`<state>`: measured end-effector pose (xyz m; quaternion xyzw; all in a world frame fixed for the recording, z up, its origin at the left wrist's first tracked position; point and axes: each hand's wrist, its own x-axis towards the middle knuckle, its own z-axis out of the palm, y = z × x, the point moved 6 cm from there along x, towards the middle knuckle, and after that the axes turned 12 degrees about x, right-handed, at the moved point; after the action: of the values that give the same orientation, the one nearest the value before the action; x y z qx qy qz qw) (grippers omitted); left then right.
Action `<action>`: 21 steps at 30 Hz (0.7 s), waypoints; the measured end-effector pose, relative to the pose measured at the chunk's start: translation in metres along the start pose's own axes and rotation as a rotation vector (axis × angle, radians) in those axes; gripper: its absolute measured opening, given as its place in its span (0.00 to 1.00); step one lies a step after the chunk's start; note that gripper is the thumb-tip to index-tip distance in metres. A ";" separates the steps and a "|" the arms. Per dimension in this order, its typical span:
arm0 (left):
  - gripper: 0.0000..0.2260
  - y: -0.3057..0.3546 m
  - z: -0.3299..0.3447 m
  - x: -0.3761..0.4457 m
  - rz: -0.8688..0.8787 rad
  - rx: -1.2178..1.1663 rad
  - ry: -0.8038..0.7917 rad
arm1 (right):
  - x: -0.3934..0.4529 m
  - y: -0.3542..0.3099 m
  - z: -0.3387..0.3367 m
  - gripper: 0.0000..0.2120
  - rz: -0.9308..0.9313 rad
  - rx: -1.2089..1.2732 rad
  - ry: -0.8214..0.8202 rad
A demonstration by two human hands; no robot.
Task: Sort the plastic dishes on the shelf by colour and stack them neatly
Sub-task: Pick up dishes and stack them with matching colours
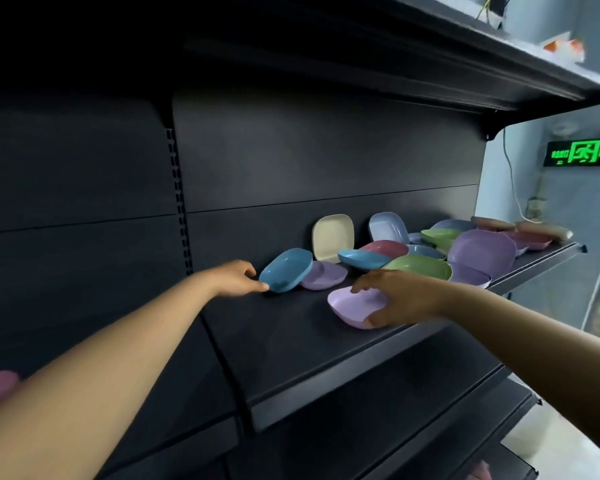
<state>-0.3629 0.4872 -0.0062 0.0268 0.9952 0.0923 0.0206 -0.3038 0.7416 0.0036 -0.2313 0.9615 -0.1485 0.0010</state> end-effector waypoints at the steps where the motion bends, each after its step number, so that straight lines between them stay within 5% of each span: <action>1: 0.27 -0.003 0.003 0.019 -0.031 -0.057 0.004 | 0.012 0.011 -0.002 0.29 -0.002 0.025 -0.016; 4: 0.35 -0.012 0.019 0.072 -0.125 -0.269 -0.020 | 0.052 0.040 -0.006 0.35 0.009 0.159 -0.080; 9: 0.46 -0.018 0.050 0.131 -0.240 -0.442 -0.074 | 0.117 0.085 0.011 0.42 0.035 -0.014 -0.282; 21: 0.53 -0.021 0.075 0.177 -0.351 -0.567 -0.071 | 0.161 0.094 0.041 0.25 -0.193 -0.124 -0.593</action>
<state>-0.5373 0.4901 -0.0897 -0.1485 0.9180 0.3594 0.0773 -0.4867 0.7384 -0.0519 -0.3544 0.9001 -0.0150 0.2529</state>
